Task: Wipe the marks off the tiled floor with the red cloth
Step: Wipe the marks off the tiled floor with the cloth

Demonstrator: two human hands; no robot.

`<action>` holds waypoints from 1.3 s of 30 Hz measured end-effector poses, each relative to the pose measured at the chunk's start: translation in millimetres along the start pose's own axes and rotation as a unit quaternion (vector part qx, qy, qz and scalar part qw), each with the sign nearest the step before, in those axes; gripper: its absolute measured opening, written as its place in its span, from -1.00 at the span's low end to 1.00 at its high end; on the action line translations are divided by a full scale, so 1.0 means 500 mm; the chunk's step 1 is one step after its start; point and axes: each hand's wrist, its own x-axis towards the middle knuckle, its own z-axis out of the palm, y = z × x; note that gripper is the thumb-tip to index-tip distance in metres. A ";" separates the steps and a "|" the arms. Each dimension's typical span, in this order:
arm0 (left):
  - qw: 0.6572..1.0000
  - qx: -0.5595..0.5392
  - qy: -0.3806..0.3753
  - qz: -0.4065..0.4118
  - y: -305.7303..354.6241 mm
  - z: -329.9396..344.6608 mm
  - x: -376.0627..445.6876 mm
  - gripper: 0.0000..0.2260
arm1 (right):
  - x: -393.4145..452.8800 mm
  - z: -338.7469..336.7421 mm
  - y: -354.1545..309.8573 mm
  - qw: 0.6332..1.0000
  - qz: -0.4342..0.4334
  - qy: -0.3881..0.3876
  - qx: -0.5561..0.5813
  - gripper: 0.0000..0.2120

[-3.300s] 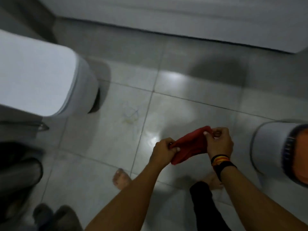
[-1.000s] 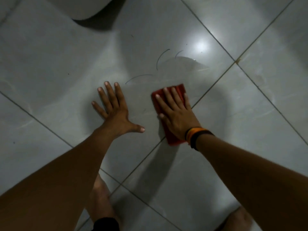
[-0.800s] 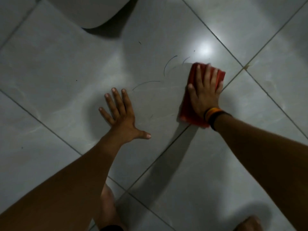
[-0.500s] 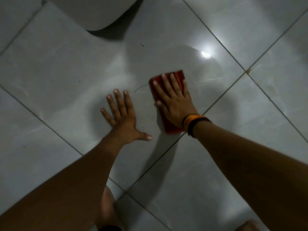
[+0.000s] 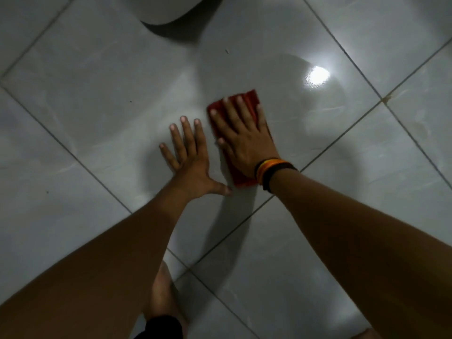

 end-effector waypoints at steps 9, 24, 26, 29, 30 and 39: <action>0.999 -0.027 -0.022 -0.019 -0.005 0.058 -0.049 0.65 | -0.159 0.016 0.104 0.978 0.196 -0.011 0.071 -0.41; 0.999 -0.030 -0.035 -0.024 -0.008 0.053 -0.047 0.68 | -0.165 0.022 0.068 0.992 0.106 -0.038 0.052 -0.41; 0.999 -0.029 -0.029 -0.024 -0.014 0.060 -0.042 0.68 | -0.085 0.011 0.063 0.985 0.162 0.003 0.065 -0.41; 0.999 -0.031 -0.026 -0.026 -0.014 0.060 -0.040 0.67 | -0.017 0.008 0.012 0.986 0.156 0.009 0.056 -0.39; 0.999 -0.031 -0.029 -0.025 -0.013 0.058 -0.040 0.66 | -0.030 0.014 -0.006 0.994 0.104 0.000 0.034 -0.37; 0.998 -0.009 -0.049 -0.028 -0.007 0.047 -0.044 0.66 | -0.274 0.022 0.036 0.984 0.161 -0.059 0.035 -0.43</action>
